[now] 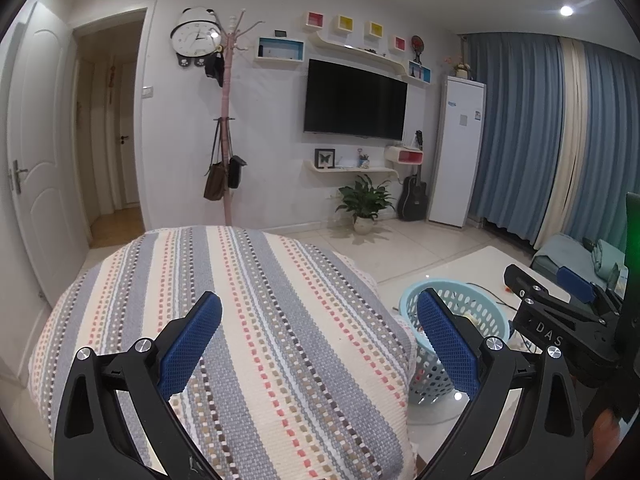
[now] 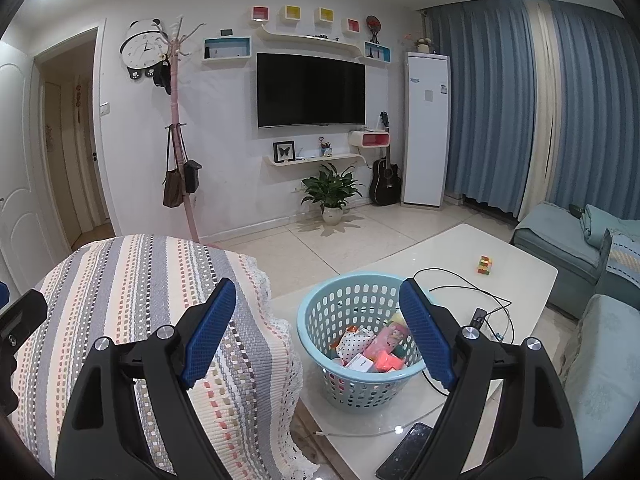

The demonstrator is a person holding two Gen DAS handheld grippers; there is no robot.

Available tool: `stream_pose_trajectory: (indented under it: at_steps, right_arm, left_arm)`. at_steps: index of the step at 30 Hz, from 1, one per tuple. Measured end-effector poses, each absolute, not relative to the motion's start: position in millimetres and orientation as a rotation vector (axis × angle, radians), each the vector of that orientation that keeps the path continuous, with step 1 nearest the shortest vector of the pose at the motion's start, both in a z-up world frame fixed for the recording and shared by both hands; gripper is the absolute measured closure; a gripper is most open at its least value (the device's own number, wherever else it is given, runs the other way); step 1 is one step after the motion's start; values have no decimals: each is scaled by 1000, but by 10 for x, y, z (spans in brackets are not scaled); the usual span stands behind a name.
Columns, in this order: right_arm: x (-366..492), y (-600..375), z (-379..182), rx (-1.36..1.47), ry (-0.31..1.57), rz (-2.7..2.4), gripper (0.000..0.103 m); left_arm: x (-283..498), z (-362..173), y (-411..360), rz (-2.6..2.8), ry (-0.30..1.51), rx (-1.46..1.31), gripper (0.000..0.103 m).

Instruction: Collect trash

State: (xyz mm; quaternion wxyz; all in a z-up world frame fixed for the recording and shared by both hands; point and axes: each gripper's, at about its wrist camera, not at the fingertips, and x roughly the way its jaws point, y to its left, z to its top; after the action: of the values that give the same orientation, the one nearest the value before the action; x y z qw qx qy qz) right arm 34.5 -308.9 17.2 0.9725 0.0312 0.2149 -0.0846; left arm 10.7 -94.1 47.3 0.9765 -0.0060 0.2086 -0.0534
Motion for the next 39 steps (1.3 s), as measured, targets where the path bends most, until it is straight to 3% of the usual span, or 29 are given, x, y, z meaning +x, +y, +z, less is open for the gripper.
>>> stream_pose_trajectory:
  at_steps: [39]
  right_arm:
    - [370, -3068, 136, 79, 441, -160, 24]
  left_arm:
    - [97, 422, -838, -69, 434, -40, 8]
